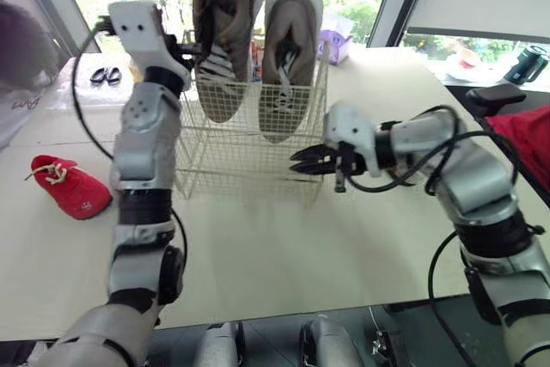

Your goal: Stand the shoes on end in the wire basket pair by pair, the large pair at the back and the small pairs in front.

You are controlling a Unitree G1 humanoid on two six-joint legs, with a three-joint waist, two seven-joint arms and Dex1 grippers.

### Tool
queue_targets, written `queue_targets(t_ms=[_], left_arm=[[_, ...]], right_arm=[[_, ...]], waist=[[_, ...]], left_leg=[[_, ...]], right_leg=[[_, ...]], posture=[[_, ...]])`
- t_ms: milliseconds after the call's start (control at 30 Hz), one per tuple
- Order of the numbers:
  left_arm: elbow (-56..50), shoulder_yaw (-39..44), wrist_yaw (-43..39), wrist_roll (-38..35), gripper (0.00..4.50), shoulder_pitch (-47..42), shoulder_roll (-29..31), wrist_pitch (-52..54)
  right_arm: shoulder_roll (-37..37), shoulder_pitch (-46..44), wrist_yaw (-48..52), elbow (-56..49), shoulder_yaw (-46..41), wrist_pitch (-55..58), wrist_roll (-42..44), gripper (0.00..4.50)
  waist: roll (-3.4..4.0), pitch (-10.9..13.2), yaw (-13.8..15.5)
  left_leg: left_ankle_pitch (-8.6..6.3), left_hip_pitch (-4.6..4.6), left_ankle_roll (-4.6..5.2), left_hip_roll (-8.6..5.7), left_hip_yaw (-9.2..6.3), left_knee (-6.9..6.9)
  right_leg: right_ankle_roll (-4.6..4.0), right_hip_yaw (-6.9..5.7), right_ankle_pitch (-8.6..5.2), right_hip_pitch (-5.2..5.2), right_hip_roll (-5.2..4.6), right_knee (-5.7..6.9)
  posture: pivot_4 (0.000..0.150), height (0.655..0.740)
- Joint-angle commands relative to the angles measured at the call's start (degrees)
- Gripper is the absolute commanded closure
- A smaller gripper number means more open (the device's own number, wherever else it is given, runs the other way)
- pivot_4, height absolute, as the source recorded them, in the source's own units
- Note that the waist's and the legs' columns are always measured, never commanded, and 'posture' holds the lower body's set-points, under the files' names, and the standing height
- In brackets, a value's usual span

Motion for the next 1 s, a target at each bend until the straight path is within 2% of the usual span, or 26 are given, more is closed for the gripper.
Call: queue_targets(t_ms=[33, 167, 333, 467, 567, 633, 733, 767, 867, 1000], left_arm=[[-9.23, 3.31, -0.77, -7.30, 0.00, 1.46, 2.99, 11.82], [-13.92, 6.38, -6.63, -18.90, 0.00, 5.01, 8.07, 25.22], [-12.81, 6.89, -12.57, -22.17, 0.00, 5.62, 13.76, 28.90], [-12.92, 8.61, -21.62, -27.76, 0.00, 8.05, 21.13, 33.86], [-10.98, 11.80, -26.26, -30.93, 0.00, 10.66, 26.47, 36.43], [-10.03, 13.00, -27.20, -31.56, 0.00, 12.03, 28.27, 36.95], [-10.78, 13.18, -22.64, -26.05, 0.00, 16.14, 31.51, 36.51], [-11.57, 11.95, -20.54, -24.09, 0.00, 16.81, 32.61, 37.31], [-15.93, 11.94, -27.47, -32.77, 0.00, 17.37, 32.79, 40.65], [-22.62, 13.66, -33.17, -44.92, 0.00, 20.57, 31.94, 44.48]], right_arm=[[0.17, -0.09, -0.96, -3.83, -6.41, 3.77, 6.73, 3.76], [1.02, -0.54, -3.44, -4.47, -12.76, 8.98, 14.21, 3.76], [-0.09, -0.85, -6.27, -3.22, -14.75, 9.92, 17.38, 3.76], [-1.67, -2.22, -7.55, -2.48, -18.48, 12.60, 21.95, 3.76], [-2.29, -4.44, -9.54, -1.38, -23.96, 16.75, 27.81, 2.94], [-2.90, -5.20, -10.66, -1.09, -26.00, 18.46, 30.71, 1.98], [-6.01, -5.99, -13.70, -0.04, -29.85, 21.61, 32.78, 0.42], [-8.52, -4.90, -12.54, -0.31, -30.09, 22.23, 33.33, 0.06], [-21.23, 3.64, -8.38, 2.40, -27.19, 16.56, 25.59, 0.06], [-23.60, 12.40, -12.57, 7.93, -29.90, 9.84, 19.30, 0.06]], waist=[[0.00, 0.00, 0.01], [0.00, 0.00, 0.07], [0.00, 0.00, 0.24], [0.02, 0.00, 0.02], [0.06, 0.02, -0.03], [0.06, 0.02, -0.02], [0.06, 0.02, 0.18], [0.05, 0.03, 0.37], [-0.03, 0.03, 1.56], [-0.04, 0.01, 1.31]], left_leg=[[0.00, 0.05, 0.00, 0.01, -0.03, 0.00], [-0.01, 0.10, 0.01, 0.01, -0.03, 0.00], [-0.02, 0.09, 0.02, 0.00, -0.04, 0.00], [-0.02, 0.09, 0.02, 0.00, -0.03, -0.03], [-0.02, 0.09, 0.01, 0.01, -0.02, -0.05], [-0.02, 0.09, 0.02, 0.02, -0.02, -0.05], [-0.04, 0.11, 0.04, 0.01, -0.01, -0.05], [-0.05, 0.11, 0.05, 0.01, -0.01, -0.05], [-0.16, 0.05, 0.22, 0.00, -0.02, -0.05], [-0.30, 0.02, 0.45, -0.01, 0.01, -0.03]], right_leg=[[0.00, -0.01, 0.00, 0.07, 0.00, 0.00], [0.00, 0.00, 0.00, 0.12, 0.00, -0.02], [-0.01, -0.03, 0.00, 0.14, 0.00, -0.04], [-0.02, -0.02, -0.01, 0.11, 0.01, -0.05], [-0.02, -0.01, -0.01, 0.10, 0.01, -0.06], [-0.03, -0.01, -0.02, 0.09, 0.02, -0.06], [-0.03, -0.01, -0.02, 0.12, 0.01, -0.09], [-0.03, -0.01, -0.02, 0.13, 0.01, -0.10], [-0.03, -0.02, -0.02, 0.14, 0.00, -0.21], [-0.02, 0.00, 0.01, 0.27, -0.01, -0.58]], posture=[[0.150, 0.6938], [0.150, 0.6938], [0.150, 0.6938], [0.150, 0.6938], [0.150, 0.6938], [0.150, 0.6938], [0.150, 0.6938], [0.150, 0.6938], [0.150, 0.6938], [0.150, 0.6938]])
